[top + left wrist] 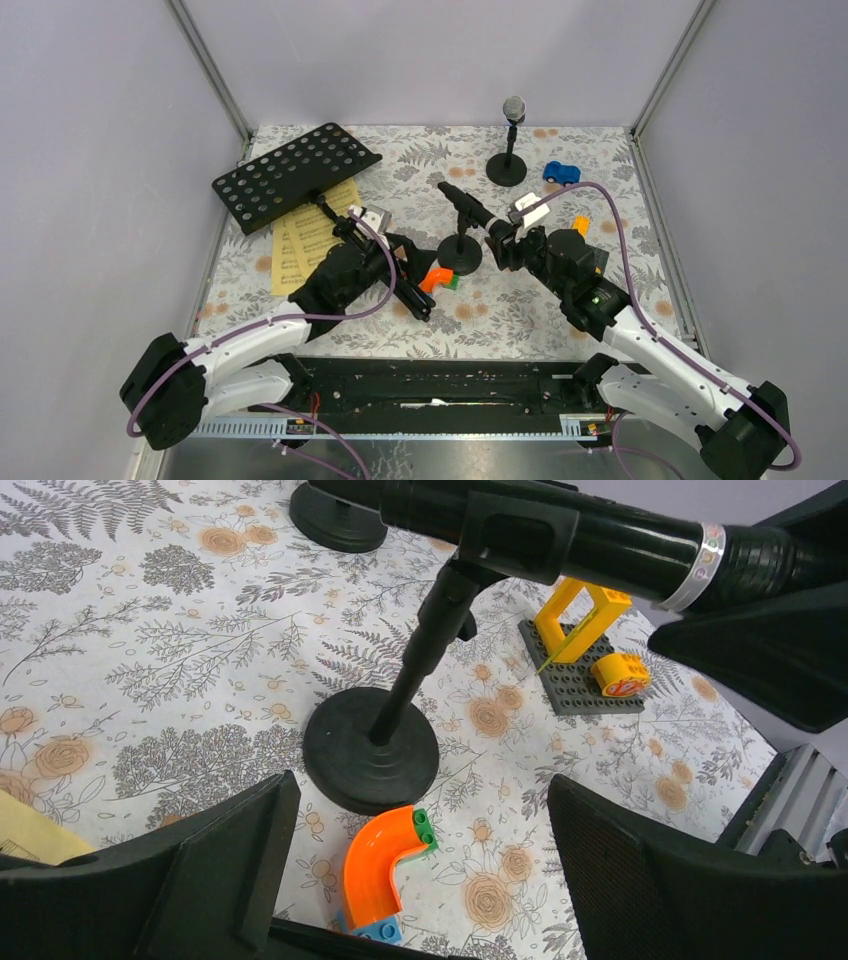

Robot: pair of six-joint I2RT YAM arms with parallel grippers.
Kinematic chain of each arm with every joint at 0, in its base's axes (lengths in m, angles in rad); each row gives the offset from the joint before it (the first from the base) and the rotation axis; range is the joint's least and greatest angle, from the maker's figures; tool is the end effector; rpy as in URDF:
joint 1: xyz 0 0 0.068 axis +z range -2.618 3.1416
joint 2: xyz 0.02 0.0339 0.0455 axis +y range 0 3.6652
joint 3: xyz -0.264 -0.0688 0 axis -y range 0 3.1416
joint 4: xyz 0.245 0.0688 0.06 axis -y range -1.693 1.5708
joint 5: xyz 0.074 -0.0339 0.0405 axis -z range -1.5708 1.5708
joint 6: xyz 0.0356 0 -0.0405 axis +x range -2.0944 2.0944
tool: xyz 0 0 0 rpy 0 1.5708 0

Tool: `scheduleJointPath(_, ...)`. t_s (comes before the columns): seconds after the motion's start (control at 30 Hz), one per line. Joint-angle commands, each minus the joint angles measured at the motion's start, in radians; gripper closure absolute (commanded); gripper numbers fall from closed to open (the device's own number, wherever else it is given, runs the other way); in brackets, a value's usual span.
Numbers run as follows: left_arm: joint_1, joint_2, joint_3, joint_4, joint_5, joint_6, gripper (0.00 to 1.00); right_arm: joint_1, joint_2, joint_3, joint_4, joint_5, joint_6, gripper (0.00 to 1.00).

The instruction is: Pack up the instrument practice props

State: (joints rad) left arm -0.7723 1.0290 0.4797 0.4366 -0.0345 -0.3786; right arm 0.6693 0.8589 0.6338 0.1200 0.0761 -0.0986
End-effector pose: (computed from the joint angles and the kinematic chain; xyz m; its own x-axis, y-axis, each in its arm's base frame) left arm 0.1678 -0.1617 0.2506 -0.3235 -0.2005 -0.9247 0.5954 0.7164 -0.3637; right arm 0.1653 0.1273 0.3057 -0.0268 -0.1464 -0.9889 -0.5647 0.8185 -0.1058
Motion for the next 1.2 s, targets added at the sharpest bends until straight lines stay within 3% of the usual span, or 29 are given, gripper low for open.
scheduleJointPath(0.0,-0.005,0.059,-0.005,0.146,0.03,0.059,0.01,0.006,-0.007,-0.043,0.007,-0.072,0.085,0.9)
scheduleJointPath(0.07,-0.005,0.098,-0.013,0.225,0.065,0.077,0.01,0.006,-0.016,-0.044,-0.001,-0.073,0.083,0.86)
scheduleJointPath(0.37,-0.01,0.323,-0.027,0.609,0.105,0.212,0.01,0.006,-0.072,-0.005,-0.078,-0.13,0.092,0.49)
scheduleJointPath(0.5,-0.009,0.397,-0.001,0.71,0.115,0.259,0.01,0.006,-0.014,0.128,-0.28,-0.171,0.184,0.35)
scheduleJointPath(0.6,-0.009,0.438,0.013,0.744,0.114,0.271,0.01,0.006,0.063,0.264,-0.443,-0.239,0.204,0.17)
scheduleJointPath(0.7,-0.009,0.475,0.027,0.767,0.155,0.27,0.01,0.007,0.097,0.317,-0.516,-0.249,0.213,0.05)
scheduleJointPath(0.87,-0.009,0.518,0.038,0.822,0.192,0.255,0.01,0.006,0.1,0.356,-0.544,-0.229,0.182,0.0)
scheduleJointPath(1.17,-0.008,0.613,0.141,0.798,0.192,0.298,0.08,0.006,0.205,0.475,-0.608,-0.178,0.133,0.09)
